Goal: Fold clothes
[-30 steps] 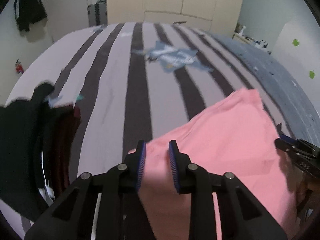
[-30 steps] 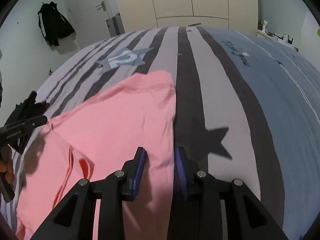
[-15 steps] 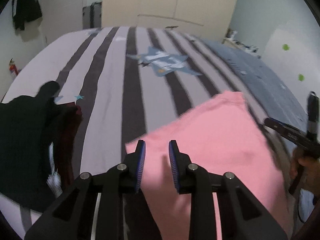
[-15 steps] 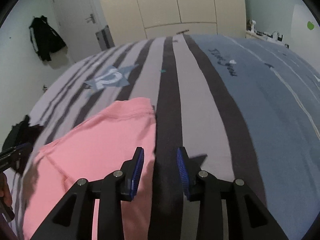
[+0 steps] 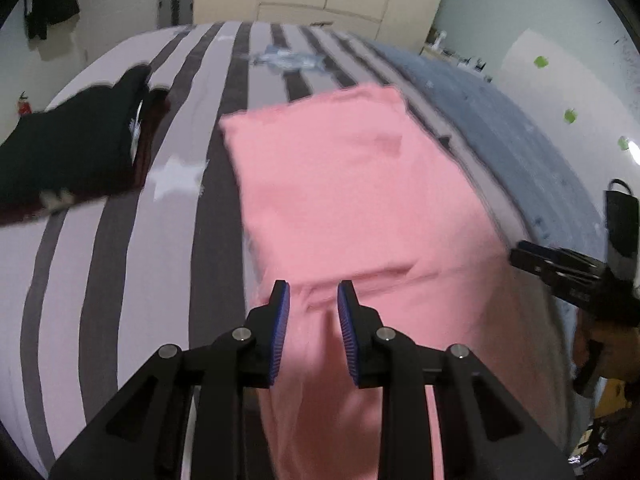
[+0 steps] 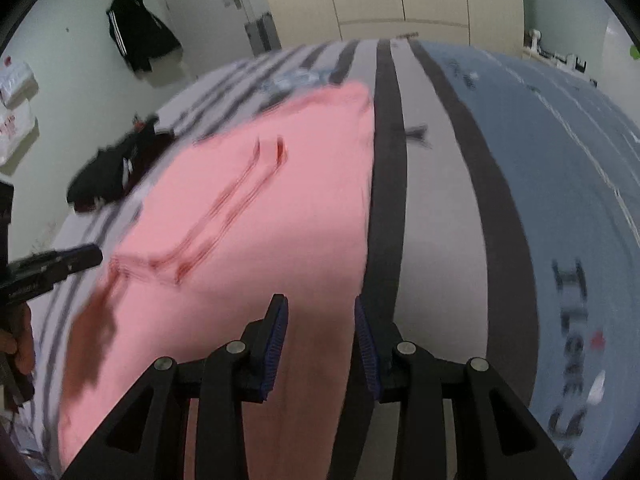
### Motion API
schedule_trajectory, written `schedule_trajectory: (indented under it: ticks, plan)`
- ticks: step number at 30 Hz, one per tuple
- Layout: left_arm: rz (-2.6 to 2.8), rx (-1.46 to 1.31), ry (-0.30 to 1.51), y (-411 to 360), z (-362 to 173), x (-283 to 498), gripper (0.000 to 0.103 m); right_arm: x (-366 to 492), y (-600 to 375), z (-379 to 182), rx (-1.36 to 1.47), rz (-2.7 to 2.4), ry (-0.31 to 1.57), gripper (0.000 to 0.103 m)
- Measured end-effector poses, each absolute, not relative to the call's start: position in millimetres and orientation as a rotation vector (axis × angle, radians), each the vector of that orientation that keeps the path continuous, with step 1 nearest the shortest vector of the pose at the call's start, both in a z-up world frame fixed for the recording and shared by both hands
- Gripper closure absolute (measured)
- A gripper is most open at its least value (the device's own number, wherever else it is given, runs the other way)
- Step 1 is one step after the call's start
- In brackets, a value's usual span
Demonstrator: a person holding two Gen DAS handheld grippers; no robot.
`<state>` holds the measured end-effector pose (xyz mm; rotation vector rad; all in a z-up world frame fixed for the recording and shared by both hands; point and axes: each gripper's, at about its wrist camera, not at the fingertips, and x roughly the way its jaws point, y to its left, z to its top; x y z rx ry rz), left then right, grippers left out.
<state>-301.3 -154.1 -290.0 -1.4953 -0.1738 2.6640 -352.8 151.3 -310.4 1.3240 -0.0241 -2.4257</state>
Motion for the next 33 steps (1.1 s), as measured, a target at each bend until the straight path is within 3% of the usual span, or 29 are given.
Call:
schedule_trajectory:
  ticks: [1,4,15,20,22,29,33]
  plan:
    - [2.670,-1.580,-0.123,-156,-304,-303,0.080,-351,154,-318,1.348,-2.426,-0.028,0.072]
    - [2.696,-1.595,-0.218,-164,-311,-299,0.080,-346,165,-331,1.391,-2.445,-0.060,0.074]
    - [2.753,-1.424,-0.183,-143,-271,-241,0.080,-303,178,-301,1.309,-2.519,-0.072,0.072]
    - [2.766,-1.591,-0.141,-158,-305,-212,0.080,-273,165,-311,1.316,-2.483,0.008,0.072]
    - [2.778,-1.578,-0.210,-167,-311,-201,0.077,-267,166,-325,1.362,-2.474,0.024,0.072]
    - [2.791,-1.493,-0.266,-154,-281,-179,0.077,-245,174,-321,1.355,-2.492,-0.015,0.071]
    - [2.745,-1.474,-0.196,-133,-275,-161,0.077,-222,169,-317,1.337,-2.462,0.031,0.071]
